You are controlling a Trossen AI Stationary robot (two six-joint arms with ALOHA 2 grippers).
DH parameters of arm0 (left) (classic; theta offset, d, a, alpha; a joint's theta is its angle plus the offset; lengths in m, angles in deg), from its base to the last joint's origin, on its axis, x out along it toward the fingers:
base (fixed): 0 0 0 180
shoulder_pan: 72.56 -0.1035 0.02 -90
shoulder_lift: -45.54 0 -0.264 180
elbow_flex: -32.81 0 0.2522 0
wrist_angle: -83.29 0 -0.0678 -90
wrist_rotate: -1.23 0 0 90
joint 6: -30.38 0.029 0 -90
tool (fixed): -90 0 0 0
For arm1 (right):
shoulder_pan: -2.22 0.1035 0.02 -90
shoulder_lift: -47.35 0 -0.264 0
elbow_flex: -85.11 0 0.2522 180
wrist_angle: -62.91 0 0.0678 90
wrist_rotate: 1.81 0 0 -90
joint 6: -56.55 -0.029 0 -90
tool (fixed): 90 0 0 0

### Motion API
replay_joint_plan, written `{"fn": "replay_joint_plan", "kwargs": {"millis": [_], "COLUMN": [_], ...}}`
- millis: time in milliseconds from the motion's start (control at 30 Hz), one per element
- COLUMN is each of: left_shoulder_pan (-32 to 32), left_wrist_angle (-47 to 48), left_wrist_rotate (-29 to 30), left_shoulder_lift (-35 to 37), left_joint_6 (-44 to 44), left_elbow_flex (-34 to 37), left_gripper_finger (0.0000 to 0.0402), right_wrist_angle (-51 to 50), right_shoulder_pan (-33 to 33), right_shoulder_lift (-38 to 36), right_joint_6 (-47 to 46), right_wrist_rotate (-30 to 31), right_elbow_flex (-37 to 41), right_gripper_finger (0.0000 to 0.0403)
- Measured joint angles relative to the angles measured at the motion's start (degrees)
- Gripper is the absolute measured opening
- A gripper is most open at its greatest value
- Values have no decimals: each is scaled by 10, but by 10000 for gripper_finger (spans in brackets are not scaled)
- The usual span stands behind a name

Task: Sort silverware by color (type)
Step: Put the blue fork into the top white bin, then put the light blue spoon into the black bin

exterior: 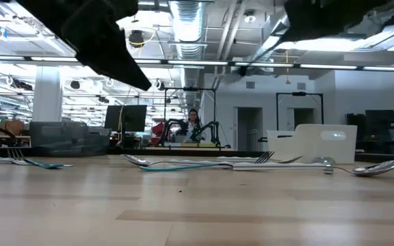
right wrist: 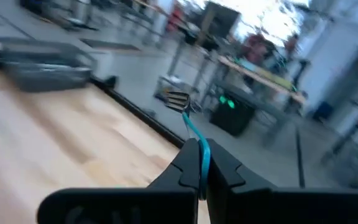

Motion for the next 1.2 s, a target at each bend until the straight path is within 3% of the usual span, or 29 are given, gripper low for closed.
{"fn": "replay_joint_plan", "kwargs": {"millis": [267,500,567,667,1000,1200], "left_shoulder_pan": [2,1,1,1,1,1], "left_wrist_angle": [25,36,37,36,33,-31], "left_wrist_rotate": [2,15,21,30,42,26], "left_shoulder_lift": [0,0,0,0,0,-8], "left_joint_6": [-21,-28,-28,-30,-36,-13], "left_elbow_flex": [0,0,0,0,0,2], "left_gripper_finger": [91,91,91,91,91,91], "right_wrist_angle": [-323,-409,-404,-397,-394,-357], "right_shoulder_pan": [-54,-104,-116,-130,-123,-66], "right_shoulder_lift": [-4,-4,-4,-4,-18,-51], "right_joint_6": [-360,-543,-575,-625,-668,-612], "right_wrist_rotate": [-61,-88,-92,-102,-164,-173], "right_elbow_flex": [28,95,113,133,139,110], "right_gripper_finger": [25,25,28,65,265,288]}}
